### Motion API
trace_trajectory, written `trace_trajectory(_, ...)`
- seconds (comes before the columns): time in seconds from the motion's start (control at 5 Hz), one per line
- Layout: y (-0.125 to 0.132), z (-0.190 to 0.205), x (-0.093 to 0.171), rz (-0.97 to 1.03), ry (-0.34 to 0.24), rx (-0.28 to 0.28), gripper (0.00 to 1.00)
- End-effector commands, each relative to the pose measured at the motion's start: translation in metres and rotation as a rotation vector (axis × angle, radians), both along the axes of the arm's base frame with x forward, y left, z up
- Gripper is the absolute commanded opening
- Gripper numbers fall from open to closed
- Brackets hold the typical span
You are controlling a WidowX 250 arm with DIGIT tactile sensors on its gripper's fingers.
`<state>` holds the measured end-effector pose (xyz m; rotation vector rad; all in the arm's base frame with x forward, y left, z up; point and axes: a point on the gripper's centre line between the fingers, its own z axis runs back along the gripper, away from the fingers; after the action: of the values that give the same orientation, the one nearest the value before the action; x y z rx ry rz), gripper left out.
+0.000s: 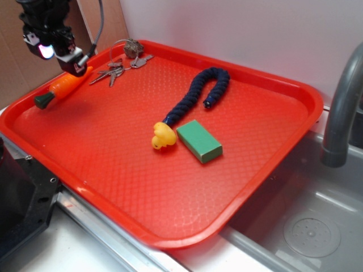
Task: Grab the carrot.
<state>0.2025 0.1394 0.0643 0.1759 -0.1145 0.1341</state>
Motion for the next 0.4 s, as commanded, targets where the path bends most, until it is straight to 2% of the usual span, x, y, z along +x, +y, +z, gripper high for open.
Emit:
trace_trajectory(0.0,0.0254,-0.0199,0.0030,0.028,0.053,-0.010,1.00)
trace_trajectory(0.2,0.0288,-0.0291,-0.0024,0.038,0.088,-0.028,1.00)
